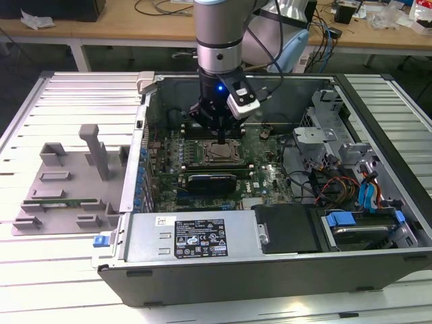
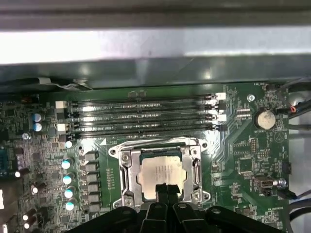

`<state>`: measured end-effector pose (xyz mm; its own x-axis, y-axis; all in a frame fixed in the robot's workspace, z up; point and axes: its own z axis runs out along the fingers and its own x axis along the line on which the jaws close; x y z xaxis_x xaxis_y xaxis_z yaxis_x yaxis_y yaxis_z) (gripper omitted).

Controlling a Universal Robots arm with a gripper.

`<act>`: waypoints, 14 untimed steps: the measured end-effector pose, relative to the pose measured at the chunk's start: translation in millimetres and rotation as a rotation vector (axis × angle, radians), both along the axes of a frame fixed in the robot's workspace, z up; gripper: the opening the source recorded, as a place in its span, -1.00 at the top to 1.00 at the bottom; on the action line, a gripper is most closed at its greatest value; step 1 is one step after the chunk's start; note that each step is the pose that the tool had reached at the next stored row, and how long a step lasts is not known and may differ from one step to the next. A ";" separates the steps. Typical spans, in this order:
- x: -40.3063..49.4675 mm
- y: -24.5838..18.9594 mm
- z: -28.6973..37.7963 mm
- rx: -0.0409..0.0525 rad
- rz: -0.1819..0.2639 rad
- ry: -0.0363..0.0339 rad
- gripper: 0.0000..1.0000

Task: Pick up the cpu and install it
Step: 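Install the first cpu locking lever, then install the second cpu locking lever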

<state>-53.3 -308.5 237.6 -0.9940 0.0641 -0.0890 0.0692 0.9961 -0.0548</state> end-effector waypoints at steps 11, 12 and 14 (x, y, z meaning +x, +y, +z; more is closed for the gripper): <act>0.5 -4.7 6.0 0.0128 0.000 0.0009 0.79; 0.5 -4.7 6.1 0.0128 0.000 0.0009 0.79; 0.4 -4.7 6.1 0.0128 0.000 0.0009 0.79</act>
